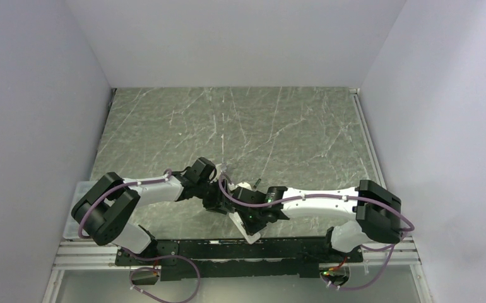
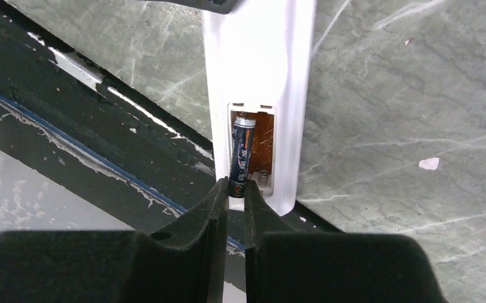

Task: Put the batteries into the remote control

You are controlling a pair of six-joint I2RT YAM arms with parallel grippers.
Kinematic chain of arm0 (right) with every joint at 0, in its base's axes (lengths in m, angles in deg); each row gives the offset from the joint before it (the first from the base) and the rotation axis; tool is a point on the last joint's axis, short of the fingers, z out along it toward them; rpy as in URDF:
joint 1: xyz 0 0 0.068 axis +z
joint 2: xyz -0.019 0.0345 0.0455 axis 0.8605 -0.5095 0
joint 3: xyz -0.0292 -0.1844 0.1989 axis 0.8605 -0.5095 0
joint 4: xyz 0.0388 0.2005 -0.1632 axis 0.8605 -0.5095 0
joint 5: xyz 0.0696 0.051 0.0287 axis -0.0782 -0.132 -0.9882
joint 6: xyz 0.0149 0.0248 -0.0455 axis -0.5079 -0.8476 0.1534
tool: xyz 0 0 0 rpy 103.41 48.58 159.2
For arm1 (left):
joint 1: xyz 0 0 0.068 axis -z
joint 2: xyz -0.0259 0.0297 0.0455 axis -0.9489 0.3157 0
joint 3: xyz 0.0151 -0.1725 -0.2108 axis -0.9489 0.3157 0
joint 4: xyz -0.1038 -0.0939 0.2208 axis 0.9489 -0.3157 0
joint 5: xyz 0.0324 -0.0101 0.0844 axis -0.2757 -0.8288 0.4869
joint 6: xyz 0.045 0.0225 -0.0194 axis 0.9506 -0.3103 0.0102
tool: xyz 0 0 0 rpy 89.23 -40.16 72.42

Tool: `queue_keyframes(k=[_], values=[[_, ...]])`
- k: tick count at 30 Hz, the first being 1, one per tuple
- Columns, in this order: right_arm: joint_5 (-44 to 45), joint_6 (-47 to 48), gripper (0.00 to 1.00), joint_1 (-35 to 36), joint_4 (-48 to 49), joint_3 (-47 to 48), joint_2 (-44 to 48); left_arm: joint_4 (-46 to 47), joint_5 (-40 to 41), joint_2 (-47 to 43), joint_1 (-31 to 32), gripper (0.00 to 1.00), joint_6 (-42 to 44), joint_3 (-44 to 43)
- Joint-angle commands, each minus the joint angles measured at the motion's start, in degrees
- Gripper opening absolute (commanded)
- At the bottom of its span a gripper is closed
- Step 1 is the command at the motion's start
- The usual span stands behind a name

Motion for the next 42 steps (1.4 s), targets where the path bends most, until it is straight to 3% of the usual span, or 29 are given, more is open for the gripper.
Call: queue_keyframes(k=[1, 21, 42], values=[[0.2, 2.3, 0.13, 0.2, 0.6, 3.0, -1.3, 0.4, 0.7, -0.3, 0.2, 0.44, 0.4, 0.8], [0.2, -0.2, 0.13, 0.3, -0.3, 2.2, -0.3, 1.1, 0.1, 0.2, 0.2, 0.44, 0.4, 0.6], [-1.0, -2.6, 0.12, 0.6, 0.5, -0.7, 2.1, -3.2, -0.2, 0.0, -2.6, 0.47, 5.5, -5.1]])
